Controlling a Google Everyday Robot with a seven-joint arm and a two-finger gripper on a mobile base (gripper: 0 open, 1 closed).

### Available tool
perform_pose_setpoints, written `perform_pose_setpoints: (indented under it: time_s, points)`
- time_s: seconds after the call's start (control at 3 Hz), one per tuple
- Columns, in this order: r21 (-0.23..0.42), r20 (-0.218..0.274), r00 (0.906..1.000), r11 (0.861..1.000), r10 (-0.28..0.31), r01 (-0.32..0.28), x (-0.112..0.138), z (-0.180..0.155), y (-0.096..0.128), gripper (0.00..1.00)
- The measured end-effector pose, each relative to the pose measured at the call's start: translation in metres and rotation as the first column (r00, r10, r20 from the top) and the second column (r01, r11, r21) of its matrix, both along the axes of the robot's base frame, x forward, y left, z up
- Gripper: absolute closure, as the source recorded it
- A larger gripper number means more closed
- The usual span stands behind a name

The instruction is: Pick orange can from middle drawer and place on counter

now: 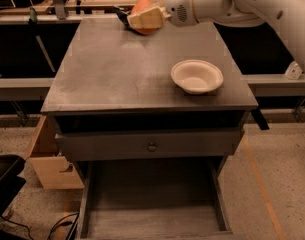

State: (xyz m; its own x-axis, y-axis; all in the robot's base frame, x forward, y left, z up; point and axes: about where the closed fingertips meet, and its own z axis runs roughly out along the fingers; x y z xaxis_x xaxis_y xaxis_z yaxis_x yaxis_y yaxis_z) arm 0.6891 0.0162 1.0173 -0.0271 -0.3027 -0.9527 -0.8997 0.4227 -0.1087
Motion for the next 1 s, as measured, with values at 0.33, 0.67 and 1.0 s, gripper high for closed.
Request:
perform_pose_setpoints:
  time_s: [0.33,0.67,1.0]
  points:
    - [0.010,-0.027,0.9996,1.000,-0.001,0.002,0.045,-0.006,0.043,1.00]
    - [0.030,-0.057,0.9984,1.000,-0.002,0.003,0.080,-0.024,0.071,1.00]
    - [0.064,-0.100,0.9950,0.998,0.000,0.006,0.100,-0.058,0.084,1.00]
